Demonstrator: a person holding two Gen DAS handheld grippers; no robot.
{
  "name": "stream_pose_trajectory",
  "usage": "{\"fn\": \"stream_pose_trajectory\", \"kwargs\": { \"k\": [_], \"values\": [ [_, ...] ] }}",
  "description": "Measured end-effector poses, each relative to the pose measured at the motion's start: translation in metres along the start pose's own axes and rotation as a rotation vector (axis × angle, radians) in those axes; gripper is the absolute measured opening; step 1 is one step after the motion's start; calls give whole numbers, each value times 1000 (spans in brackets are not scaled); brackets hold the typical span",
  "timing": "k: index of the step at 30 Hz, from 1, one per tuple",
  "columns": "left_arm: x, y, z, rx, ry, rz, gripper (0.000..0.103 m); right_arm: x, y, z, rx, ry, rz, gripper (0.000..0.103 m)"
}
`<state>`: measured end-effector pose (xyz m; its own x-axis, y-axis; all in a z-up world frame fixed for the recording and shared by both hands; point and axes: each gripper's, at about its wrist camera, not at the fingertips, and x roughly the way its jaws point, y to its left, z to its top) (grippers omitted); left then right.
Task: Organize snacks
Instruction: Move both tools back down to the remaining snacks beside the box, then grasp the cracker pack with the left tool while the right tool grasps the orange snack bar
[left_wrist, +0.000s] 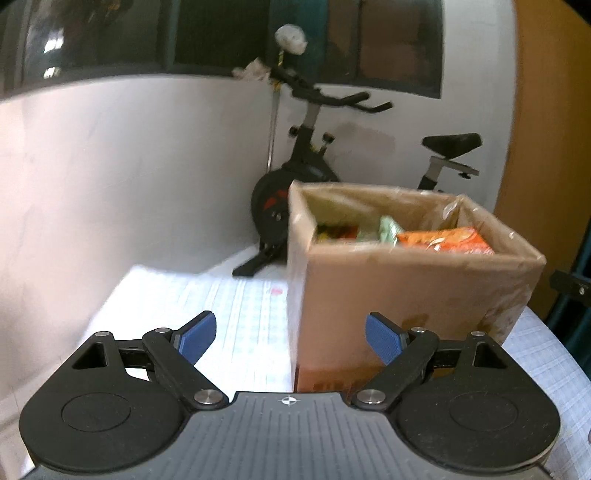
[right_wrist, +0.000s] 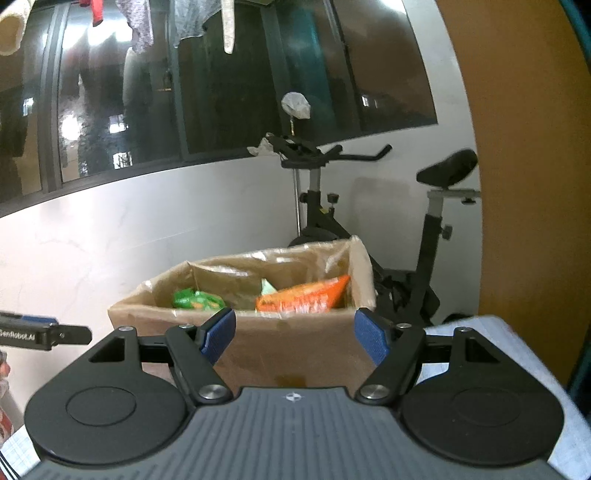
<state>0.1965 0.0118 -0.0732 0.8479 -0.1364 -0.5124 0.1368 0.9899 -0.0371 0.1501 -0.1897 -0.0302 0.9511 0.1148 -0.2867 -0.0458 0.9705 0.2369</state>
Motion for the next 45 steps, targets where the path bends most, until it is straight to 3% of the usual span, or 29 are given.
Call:
{"fn": "stream_pose_trajectory", "kwargs": {
  "k": [4,18,24,34,42,45],
  "values": [
    [7,11,-23,-57,53,5,89,4,-10,-20,30,54,-18,74],
    [21,7,-94,-100,197,39,89,17,-22,-88,70,256,-46,74],
    [24,3,-106,-118,225,49,88,22,-17,-103,46,308,-41,74],
    [27,-2,-117,-103,242,89,88,45,-39,-122,43,371,-165,74],
    [27,-6,-129,-111,254,85,87,65,-40,-137,52,412,-144,73],
    [28,-8,-131,-97,257,92,87,67,-40,-141,13,408,-146,66]
  ]
}}
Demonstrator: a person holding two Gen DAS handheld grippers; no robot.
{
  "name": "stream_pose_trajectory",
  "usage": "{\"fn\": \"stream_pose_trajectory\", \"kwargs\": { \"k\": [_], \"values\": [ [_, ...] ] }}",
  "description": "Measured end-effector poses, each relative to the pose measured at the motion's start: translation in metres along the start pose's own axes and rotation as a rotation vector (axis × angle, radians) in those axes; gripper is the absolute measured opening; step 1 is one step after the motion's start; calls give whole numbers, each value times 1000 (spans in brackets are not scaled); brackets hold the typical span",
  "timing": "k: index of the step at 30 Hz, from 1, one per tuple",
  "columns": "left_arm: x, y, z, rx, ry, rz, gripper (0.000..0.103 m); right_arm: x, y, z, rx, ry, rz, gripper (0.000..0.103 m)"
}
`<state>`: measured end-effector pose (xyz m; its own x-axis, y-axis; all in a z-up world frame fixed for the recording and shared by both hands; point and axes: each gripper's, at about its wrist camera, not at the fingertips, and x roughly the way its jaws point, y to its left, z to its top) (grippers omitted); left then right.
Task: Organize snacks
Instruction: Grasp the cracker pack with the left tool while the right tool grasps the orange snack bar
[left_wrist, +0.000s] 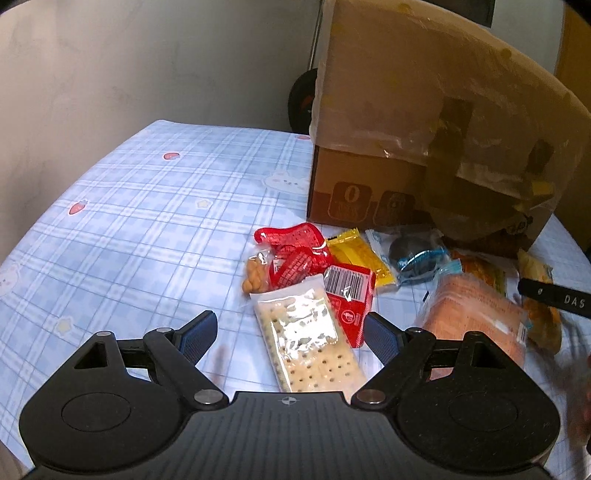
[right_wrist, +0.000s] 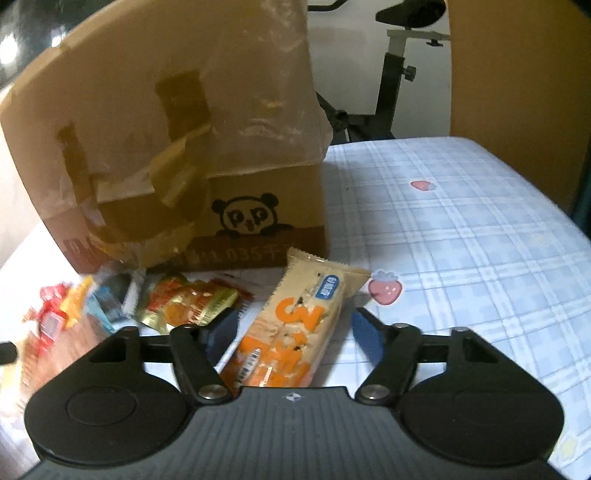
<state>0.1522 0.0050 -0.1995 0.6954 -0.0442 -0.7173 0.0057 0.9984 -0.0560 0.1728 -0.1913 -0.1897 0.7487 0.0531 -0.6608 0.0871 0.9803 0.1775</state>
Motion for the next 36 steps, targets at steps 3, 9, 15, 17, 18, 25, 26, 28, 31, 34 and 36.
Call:
{"fn": "stream_pose_trajectory", "kwargs": {
  "k": [3,9,15,17,18,25,26,28,31,34,36],
  "values": [
    [2,0,-1,0,2,15,87,-1,-3,-4,8,-20,-1,57],
    [11,3,-4,-19,20,43,88,-2,-5,-7,1,-38,15,52],
    [13,2,-8,-19,11,47,88,-2,-5,-7,-7,-40,17,52],
    [14,-1,-9,-11,19,51,87,-2,-4,-8,-9,-41,16,52],
    [15,-3,-11,-4,27,54,86,-2,-4,-8,-9,-41,17,52],
    [11,-3,-16,11,-6,81,59,-2,-5,-9,-7,-43,20,52],
    [10,-2,-15,8,-13,80,49,-2,-5,-9,-7,-43,20,52],
    [7,0,-17,6,-30,73,49,-2,-5,-9,-6,-43,21,52],
    [4,0,-19,4,-43,61,49,-2,-5,-9,-4,-44,23,52],
    [-3,-1,-19,1,-69,57,49,-3,-5,-9,-3,-45,23,52],
    [-9,0,-19,-8,-87,51,49,-3,-6,-9,0,-45,24,52]
  ]
}}
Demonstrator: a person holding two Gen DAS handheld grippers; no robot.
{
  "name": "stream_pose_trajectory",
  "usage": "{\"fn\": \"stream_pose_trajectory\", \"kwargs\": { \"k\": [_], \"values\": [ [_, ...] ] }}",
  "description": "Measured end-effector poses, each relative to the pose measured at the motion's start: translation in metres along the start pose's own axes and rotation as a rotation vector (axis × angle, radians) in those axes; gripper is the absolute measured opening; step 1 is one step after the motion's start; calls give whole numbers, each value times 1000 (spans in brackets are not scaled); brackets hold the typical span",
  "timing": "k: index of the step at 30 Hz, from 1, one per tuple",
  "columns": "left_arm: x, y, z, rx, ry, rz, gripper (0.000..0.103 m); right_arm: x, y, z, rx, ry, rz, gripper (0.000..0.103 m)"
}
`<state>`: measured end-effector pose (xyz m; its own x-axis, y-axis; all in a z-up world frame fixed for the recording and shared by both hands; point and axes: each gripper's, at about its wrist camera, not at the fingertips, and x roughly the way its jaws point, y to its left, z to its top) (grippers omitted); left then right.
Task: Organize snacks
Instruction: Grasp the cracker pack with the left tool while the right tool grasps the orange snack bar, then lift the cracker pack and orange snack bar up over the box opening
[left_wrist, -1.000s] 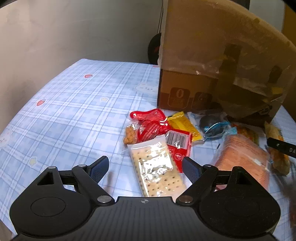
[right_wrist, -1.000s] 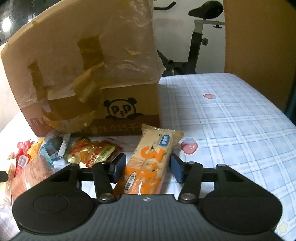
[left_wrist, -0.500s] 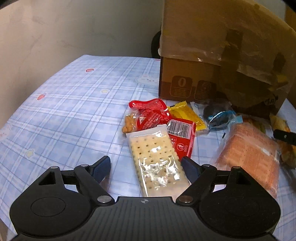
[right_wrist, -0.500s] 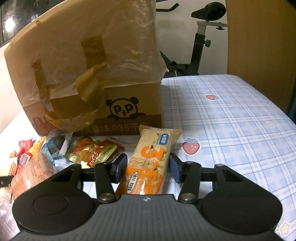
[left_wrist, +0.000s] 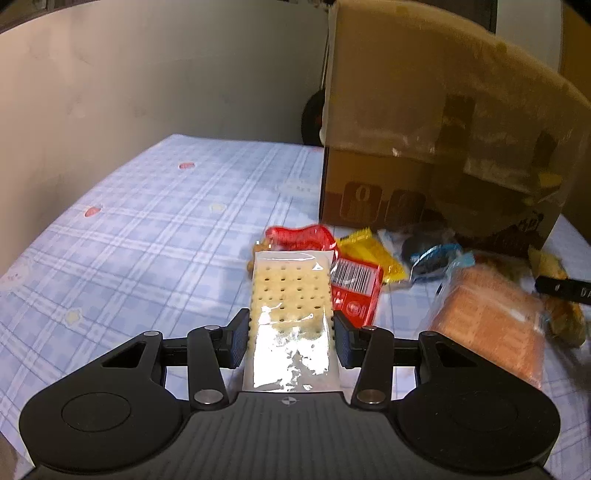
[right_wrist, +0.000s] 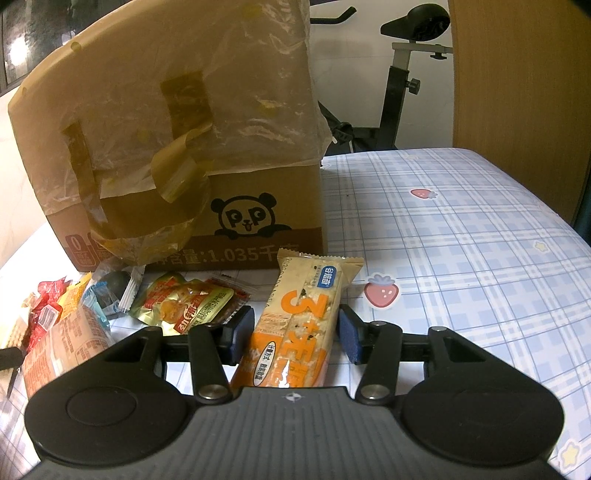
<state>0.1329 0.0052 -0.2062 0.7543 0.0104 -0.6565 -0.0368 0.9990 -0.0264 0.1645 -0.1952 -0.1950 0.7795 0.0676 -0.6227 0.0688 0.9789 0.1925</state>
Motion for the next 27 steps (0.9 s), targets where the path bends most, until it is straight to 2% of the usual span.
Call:
{"fn": "stream_pose_trajectory", "kwargs": {
  "k": [3,11,17,21,27],
  "values": [
    [-5,2,4,-12,-20,-5,49,0,-2,0,12,-1,9,52],
    [-23,12,26,-33,-84,0,49,-15,-15,6,87,11,49,44],
    [-40,11,51,-39,-153,-37,49,-53,-26,26,119,-93,42,43],
    [-55,9,76,-31,-219,-73,49,-83,-29,48,125,-192,16,42],
    [-71,0,127,-14,-287,-173,49,-127,-24,87,122,-342,27,42]
  ]
}}
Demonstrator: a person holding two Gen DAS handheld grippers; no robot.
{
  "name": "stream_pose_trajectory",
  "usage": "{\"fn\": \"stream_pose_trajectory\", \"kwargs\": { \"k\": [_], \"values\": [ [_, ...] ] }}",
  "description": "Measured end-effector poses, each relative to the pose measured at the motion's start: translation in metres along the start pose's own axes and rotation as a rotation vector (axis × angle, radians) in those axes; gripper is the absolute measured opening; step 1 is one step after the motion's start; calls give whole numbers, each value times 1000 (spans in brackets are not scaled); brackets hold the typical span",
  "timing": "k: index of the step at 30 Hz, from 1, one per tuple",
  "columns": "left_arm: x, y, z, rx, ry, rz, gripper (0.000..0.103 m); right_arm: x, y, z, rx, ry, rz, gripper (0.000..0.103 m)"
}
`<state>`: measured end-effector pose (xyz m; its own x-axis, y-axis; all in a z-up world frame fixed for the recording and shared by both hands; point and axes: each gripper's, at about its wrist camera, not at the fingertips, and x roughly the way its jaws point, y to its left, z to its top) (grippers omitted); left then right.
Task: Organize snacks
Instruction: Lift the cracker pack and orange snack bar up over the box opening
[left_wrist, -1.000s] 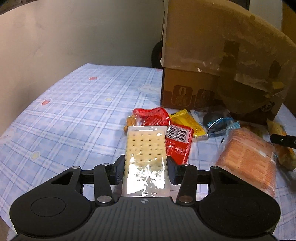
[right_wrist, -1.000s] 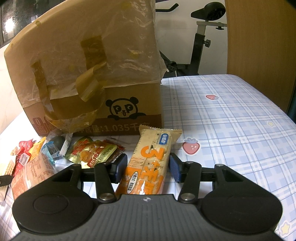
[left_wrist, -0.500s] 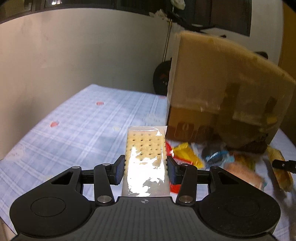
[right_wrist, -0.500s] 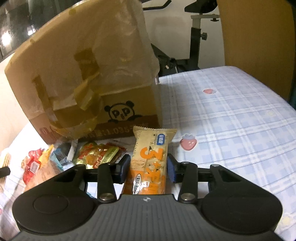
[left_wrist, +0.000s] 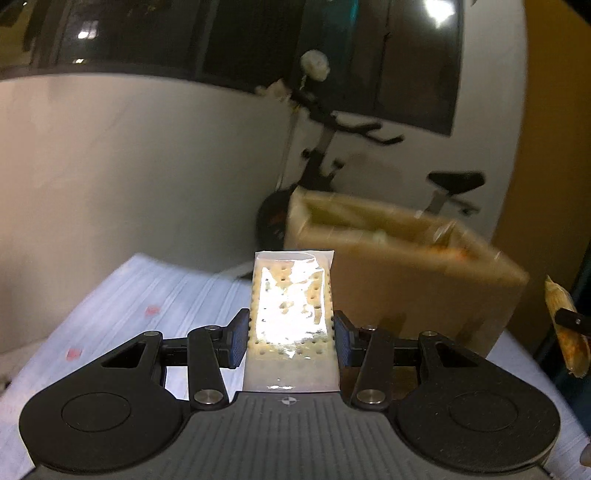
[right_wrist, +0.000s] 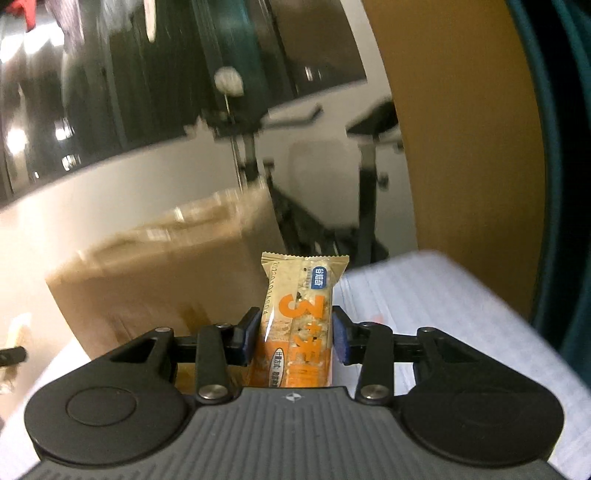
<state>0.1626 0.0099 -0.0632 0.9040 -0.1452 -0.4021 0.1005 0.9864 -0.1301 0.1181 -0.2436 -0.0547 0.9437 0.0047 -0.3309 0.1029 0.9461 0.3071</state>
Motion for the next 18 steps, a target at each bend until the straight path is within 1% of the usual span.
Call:
{"fn": "stream_pose_trajectory", "kwargs": {
  "k": [2,4,6,8,10,11,13,15,18],
  "values": [
    [2,-10,19,14,-42,-27,49,-1,10,18,-24,-32,32,42],
    [11,-21,40,17,-56,-73,49,4,22,38,-53,-68,65,42],
    [24,-35,59,26,-72,-109,49,16,31,53,-57,-80,105,42],
    [42,-51,75,60,-76,-116,49,37,45,70,-80,-82,153,42],
    [66,-65,90,71,-53,-133,49,62,61,82,-143,-66,167,42],
    [77,-70,96,64,-43,-137,49,77,67,86,-161,-56,178,42],
    [98,-80,104,91,-20,-145,49,101,78,88,-190,-34,197,42],
    [116,-87,106,115,4,-133,49,117,89,87,-220,-15,187,42],
    [138,-85,105,102,52,-131,49,137,95,84,-217,19,186,42]
  ]
}}
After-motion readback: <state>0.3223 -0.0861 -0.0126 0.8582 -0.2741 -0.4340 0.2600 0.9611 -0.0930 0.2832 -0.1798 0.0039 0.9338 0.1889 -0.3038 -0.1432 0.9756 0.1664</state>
